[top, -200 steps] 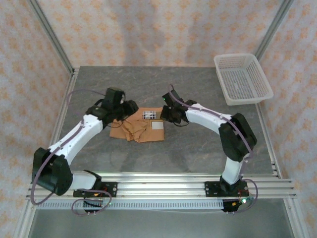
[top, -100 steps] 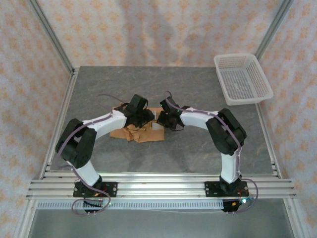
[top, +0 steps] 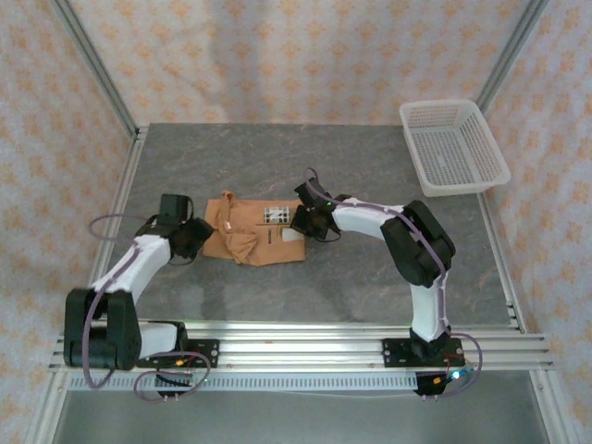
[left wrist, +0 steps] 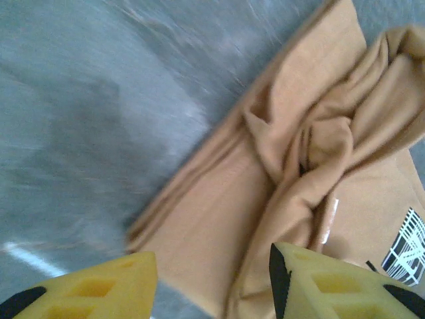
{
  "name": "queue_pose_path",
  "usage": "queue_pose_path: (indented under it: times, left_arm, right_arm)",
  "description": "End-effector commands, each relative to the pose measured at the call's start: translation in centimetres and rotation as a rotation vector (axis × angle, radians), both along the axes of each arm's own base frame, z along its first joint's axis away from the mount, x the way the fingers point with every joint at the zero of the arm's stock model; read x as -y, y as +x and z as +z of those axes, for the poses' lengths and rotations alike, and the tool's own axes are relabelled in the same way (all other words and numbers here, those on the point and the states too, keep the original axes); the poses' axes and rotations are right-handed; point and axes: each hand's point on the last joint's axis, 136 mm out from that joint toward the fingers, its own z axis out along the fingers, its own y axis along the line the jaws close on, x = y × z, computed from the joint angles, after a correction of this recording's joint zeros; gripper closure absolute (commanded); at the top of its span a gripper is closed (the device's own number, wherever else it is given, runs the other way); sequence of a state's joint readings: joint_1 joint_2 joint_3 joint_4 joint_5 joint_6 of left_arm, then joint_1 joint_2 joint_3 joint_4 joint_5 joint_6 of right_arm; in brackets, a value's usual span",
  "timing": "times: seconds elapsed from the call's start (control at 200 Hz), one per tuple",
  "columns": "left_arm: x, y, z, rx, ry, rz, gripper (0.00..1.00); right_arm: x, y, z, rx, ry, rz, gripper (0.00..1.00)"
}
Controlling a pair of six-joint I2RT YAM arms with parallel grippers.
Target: Fold the inside-out t-shirt
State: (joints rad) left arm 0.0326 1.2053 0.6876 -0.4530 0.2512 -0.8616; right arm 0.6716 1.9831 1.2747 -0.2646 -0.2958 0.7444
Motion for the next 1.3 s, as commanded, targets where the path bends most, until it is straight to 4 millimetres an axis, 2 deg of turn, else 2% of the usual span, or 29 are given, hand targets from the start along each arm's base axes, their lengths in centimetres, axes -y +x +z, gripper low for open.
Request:
queue_pose_path:
  times: [0.0, 0.07, 0.14, 0.195, 0.28, 0.355, 0.44, 0.515, 0.61, 0.736, 0.851, 1.036, 1.141, 1.206, 1.296]
  left_arm:
    - [-1.7, -2.9, 1.0, -0.034, 0.104, 0.019, 0.51]
    - [-1.0, -1.8, 2.6, 0.055, 0.097, 0.024, 0.54]
    - [1.3, -0.2, 4.5, 0.121, 0.105, -0.028, 0.54]
    - [4.7, 1.4, 5.6, 0.158, 0.094, -0.115, 0.53]
    - [10.2, 3.3, 5.7, 0.144, 0.047, -0.237, 0.52]
    - [14.3, 4.2, 5.0, 0.119, 0.011, -0.308, 0.52]
    - [17.8, 4.6, 3.8, 0.108, -0.021, -0.343, 0.51]
    - [19.5, 4.5, 2.0, 0.07, -0.044, -0.355, 0.5]
    - [20.1, 4.4, -1.1, 0.006, -0.046, -0.356, 0.5]
    - [18.9, 4.1, -4.7, -0.078, -0.008, -0.338, 0.5]
    - [15.2, 3.3, -6.4, -0.144, 0.009, -0.285, 0.5]
    - [6.4, 0.2, -4.8, -0.157, 0.07, -0.149, 0.48]
    - [1.7, -1.9, -5.0, -0.175, 0.053, -0.034, 0.47]
    - [-0.3, -2.5, -5.1, -0.174, 0.022, 0.024, 0.47]
    - [-1.6, -2.0, -3.9, -0.151, 0.014, 0.053, 0.47]
  right_arm:
    - [2.0, -1.2, -3.1, -0.079, -0.123, -0.017, 1.0]
    - [1.7, -1.1, -2.8, -0.071, -0.121, -0.01, 1.0]
    - [1.5, -1.1, -2.6, -0.069, -0.116, -0.007, 1.0]
    - [1.4, -1.1, -2.6, -0.069, -0.114, -0.006, 1.0]
    - [1.4, -1.1, -2.8, -0.071, -0.115, -0.011, 1.0]
    - [1.5, -1.1, -3.1, -0.076, -0.116, -0.02, 1.0]
    - [1.5, -1.1, -3.4, -0.079, -0.119, -0.032, 1.0]
    - [1.6, -1.1, -3.7, -0.089, -0.122, -0.041, 1.0]
    - [1.7, -1.2, -4.0, -0.1, -0.124, -0.047, 1.0]
    - [2.1, -1.2, -4.3, -0.104, -0.137, -0.054, 1.0]
    - [2.5, -1.3, -4.5, -0.112, -0.147, -0.057, 1.0]
    - [2.9, -1.5, -4.8, -0.122, -0.166, -0.053, 1.0]
    - [3.0, -1.7, -5.1, -0.13, -0.177, -0.046, 1.0]
    - [3.0, -1.8, -5.3, -0.133, -0.174, -0.043, 1.0]
    - [2.7, -1.7, -5.1, -0.134, -0.163, -0.033, 1.0]
